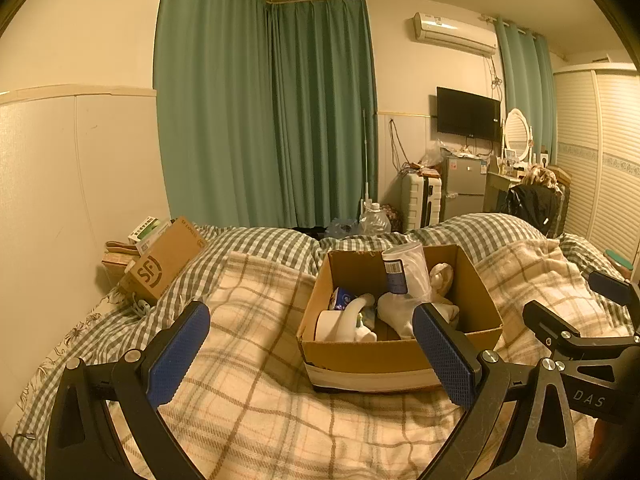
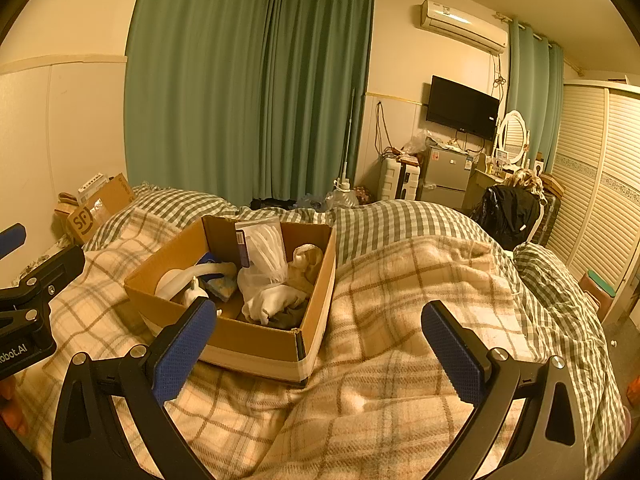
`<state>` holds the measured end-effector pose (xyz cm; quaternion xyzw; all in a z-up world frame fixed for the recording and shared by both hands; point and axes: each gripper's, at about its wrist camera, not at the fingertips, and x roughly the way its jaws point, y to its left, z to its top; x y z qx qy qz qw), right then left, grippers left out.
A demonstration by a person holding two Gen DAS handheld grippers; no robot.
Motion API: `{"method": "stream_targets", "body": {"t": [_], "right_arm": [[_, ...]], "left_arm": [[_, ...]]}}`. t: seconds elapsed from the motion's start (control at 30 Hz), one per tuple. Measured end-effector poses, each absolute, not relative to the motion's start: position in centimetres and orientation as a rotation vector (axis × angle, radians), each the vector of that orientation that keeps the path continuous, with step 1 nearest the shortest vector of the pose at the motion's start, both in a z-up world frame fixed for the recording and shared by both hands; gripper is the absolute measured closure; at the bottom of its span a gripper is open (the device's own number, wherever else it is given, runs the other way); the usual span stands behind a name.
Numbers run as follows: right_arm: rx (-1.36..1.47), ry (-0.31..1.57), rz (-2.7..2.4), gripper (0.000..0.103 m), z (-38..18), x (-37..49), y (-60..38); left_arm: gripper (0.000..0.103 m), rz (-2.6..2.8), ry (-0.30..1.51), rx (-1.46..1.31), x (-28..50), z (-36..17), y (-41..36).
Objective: Organize objects
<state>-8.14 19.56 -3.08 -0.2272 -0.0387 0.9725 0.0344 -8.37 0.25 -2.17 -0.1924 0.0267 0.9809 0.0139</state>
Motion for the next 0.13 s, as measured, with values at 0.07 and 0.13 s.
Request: {"method": "stream_targets", "body": {"t": [0.07, 0.13], "right_arm": [[-0.700, -0.119, 2.989, 0.000, -3.24, -8.00, 19.65], [-0.700, -0.119, 2.989, 0.000, -3.22, -8.12, 19.56]], "left_arm": [[0.000, 3.054, 0.086, -0.599, -8.38, -2.31, 0.21], [0.000, 3.055, 0.087, -0.598, -8.39, -2.33, 0.22]]}}
